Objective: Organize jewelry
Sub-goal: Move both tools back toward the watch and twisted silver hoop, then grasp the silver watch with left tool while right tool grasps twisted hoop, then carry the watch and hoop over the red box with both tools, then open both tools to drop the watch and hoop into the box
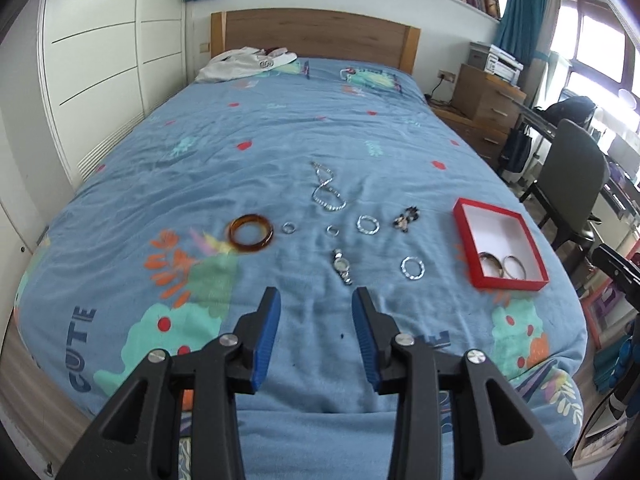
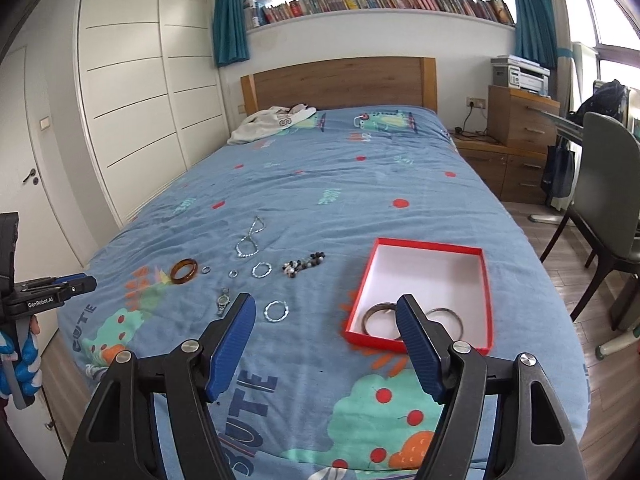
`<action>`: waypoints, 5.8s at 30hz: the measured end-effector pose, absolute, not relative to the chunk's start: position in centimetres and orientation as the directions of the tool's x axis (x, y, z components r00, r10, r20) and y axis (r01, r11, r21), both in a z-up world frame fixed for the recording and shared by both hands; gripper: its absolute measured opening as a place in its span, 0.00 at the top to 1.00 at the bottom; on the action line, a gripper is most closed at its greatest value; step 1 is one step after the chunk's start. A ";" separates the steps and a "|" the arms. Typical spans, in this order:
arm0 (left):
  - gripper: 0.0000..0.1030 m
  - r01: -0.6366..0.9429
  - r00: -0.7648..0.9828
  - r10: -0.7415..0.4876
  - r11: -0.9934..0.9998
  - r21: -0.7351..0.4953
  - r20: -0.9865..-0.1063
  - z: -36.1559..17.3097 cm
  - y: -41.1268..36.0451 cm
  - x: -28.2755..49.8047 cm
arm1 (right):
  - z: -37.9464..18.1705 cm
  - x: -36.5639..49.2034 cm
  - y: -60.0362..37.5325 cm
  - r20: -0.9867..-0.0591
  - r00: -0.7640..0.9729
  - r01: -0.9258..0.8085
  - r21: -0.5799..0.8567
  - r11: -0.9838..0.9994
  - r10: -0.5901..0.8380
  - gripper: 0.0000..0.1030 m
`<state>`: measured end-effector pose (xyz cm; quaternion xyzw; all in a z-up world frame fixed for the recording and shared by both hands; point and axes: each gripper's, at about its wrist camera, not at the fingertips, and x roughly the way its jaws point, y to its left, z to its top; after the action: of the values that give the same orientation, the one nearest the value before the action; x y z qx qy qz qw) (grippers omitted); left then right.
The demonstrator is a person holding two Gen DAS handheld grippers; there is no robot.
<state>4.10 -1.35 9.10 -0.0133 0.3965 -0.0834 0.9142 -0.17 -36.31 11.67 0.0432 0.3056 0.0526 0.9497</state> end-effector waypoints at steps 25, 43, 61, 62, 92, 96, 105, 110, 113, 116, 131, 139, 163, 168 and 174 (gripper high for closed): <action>0.60 0.183 0.473 -0.324 0.946 -0.269 -0.819 -3.9 -5.9 15.4 | -1.3 12.6 -28.8 -0.749 0.603 -0.217 0.176 0.960 0.274 0.45; 0.61 0.128 0.431 -0.269 0.963 -0.237 -0.861 -9.8 -8.4 23.2 | -7.1 18.7 -27.8 -0.774 0.538 -0.238 0.241 0.941 0.334 0.52; 0.77 0.095 0.472 -0.204 0.979 -0.180 -0.858 -10.5 -8.7 23.5 | -8.3 19.5 -26.1 -0.781 0.549 -0.268 0.171 0.948 0.296 0.61; 0.78 0.095 0.473 -0.202 0.979 -0.179 -0.858 -10.5 -8.6 23.5 | -8.3 19.5 -26.1 -0.781 0.550 -0.269 0.169 0.948 0.296 0.61; 0.78 0.130 0.559 -0.248 0.969 -0.212 -0.791 -2.6 -7.9 16.7 | 0.4 13.1 -27.9 -0.693 0.658 -0.261 0.156 0.953 0.294 0.61; 0.78 0.154 0.566 -0.264 0.965 -0.214 -0.781 -1.3 -8.7 15.6 | 1.3 11.8 -29.1 -0.684 0.673 -0.242 0.154 0.958 0.281 0.61; 0.78 0.276 0.543 -0.356 0.931 -0.239 -0.761 1.0 -14.3 15.0 | 2.2 10.0 -34.0 -0.676 0.705 -0.160 0.140 0.977 0.213 0.61; 0.78 0.376 0.508 -0.432 0.890 -0.259 -0.745 2.2 -19.9 15.9 | 2.2 10.2 -38.9 -0.685 0.715 -0.080 0.121 0.989 0.142 0.61; 0.78 0.434 0.483 -0.478 0.858 -0.273 -0.734 2.8 -23.7 16.7 | 2.0 10.6 -42.0 -0.693 0.713 -0.039 0.105 0.994 0.102 0.61; 0.78 0.495 0.459 -0.516 0.825 -0.274 -0.723 3.4 -27.7 17.6 | 1.6 11.3 -44.7 -0.702 0.709 -0.004 0.096 0.995 0.070 0.61; 0.78 0.540 0.322 -0.423 0.817 -0.203 -0.847 -5.8 -38.0 20.1 | -4.8 14.7 -50.2 -0.795 0.605 0.041 0.083 0.996 0.041 0.61; 0.78 0.537 0.311 -0.374 0.828 -0.163 -0.874 -8.2 -38.1 20.2 | -6.0 15.1 -49.9 -0.816 0.578 0.011 0.030 0.999 0.019 0.61; 0.66 0.567 0.365 -0.399 0.812 -0.139 -0.841 -2.9 -37.2 17.7 | -1.1 11.7 -50.0 -0.798 0.603 0.030 -0.009 1.000 -0.025 0.58; 0.64 0.561 0.419 -0.412 0.818 -0.126 -0.809 0.7 -34.7 15.7 | 2.4 9.8 -48.9 -0.759 0.650 0.033 -0.004 0.999 -0.025 0.55; 0.63 0.537 0.493 -0.409 0.837 -0.102 -0.768 4.5 -29.6 12.9 | 6.5 7.1 -46.1 -0.703 0.711 0.017 0.011 1.000 -0.004 0.53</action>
<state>12.87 -29.60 4.52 0.0758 0.4219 -0.2751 0.8606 7.13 -46.10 6.53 0.0081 0.3802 -0.0057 0.9248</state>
